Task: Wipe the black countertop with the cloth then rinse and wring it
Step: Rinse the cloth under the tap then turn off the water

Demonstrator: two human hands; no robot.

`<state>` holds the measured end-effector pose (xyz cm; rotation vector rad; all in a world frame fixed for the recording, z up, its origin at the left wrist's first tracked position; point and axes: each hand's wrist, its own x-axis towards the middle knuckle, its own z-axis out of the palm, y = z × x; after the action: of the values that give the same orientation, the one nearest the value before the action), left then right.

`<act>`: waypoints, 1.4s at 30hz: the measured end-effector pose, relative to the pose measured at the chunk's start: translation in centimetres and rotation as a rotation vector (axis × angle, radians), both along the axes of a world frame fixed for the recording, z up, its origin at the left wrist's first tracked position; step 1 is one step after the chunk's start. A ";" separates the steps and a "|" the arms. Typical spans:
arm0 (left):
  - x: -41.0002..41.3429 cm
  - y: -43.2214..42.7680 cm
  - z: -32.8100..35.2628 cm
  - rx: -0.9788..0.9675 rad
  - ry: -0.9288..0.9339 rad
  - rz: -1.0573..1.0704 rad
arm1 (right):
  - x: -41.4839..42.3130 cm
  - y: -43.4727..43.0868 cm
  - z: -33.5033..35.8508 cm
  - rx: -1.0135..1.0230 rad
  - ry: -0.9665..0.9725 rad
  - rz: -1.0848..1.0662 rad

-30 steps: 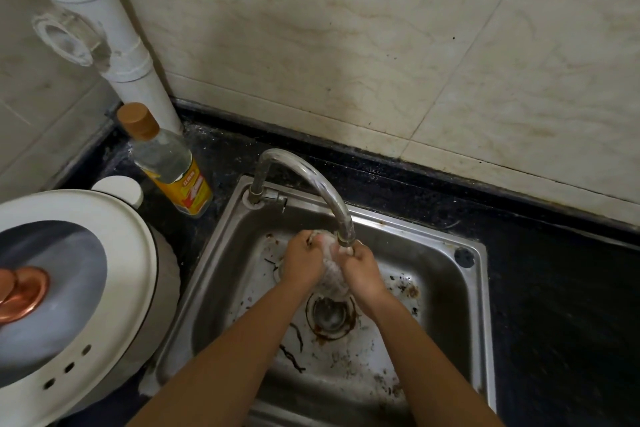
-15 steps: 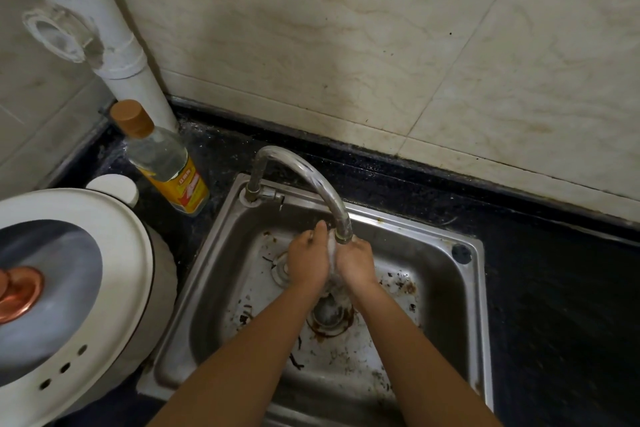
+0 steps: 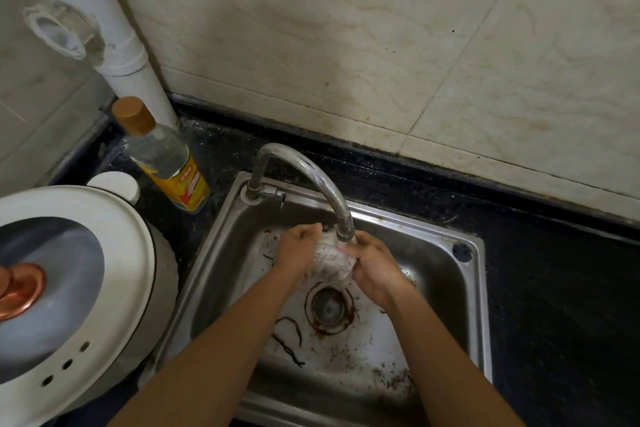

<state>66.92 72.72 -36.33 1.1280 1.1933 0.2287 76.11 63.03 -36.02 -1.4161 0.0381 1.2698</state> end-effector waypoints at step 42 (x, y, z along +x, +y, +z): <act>-1.2 1.8 0.7 -0.269 -0.019 -0.322 | 0.4 -0.6 0.8 0.029 -0.060 0.054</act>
<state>65.74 74.52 -35.61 1.0589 0.9752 -0.1629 76.52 62.44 -35.25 -1.4381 -0.0594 1.2659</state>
